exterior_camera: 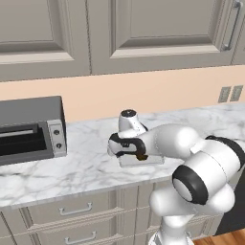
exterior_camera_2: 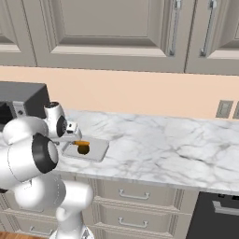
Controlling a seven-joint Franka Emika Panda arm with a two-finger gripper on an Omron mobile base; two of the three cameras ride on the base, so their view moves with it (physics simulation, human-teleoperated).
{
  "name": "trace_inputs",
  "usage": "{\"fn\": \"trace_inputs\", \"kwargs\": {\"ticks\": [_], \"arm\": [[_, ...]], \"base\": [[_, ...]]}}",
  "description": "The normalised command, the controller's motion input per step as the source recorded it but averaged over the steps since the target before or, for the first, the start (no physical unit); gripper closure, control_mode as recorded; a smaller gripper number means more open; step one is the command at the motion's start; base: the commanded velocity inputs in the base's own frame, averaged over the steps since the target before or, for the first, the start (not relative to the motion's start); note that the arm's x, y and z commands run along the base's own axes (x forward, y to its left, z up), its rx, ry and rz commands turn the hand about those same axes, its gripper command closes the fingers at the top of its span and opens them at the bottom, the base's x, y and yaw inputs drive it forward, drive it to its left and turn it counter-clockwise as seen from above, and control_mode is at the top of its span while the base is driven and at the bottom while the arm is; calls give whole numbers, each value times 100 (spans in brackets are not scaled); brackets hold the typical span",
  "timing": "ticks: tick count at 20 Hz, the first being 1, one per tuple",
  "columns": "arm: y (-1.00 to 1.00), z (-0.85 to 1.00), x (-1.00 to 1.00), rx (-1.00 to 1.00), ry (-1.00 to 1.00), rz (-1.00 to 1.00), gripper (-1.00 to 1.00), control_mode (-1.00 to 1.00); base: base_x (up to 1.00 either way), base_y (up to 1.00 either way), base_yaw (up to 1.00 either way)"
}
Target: Take the carrot and avocado out of the freezer and place them in the tupperware container on the counter. Then put the tupperware containing the vegetables back in the freezer.
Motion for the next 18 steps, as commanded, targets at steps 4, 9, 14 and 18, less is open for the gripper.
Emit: {"fn": "trace_inputs", "kwargs": {"ticks": [4, 9, 14, 18], "arm": [[-5, -2, 0, 12, 2, -14, -100, -100], [0, -27, 0, 1, 1, 0, -100, -100], [3, -28, 0, 0, 0, -1, -100, -100], [1, -16, -9, 2, 0, -12, -100, -100]], "base": [[0, 0, 0], [0, 0, 0], [0, 0, 0], [0, 0, 0]]}}
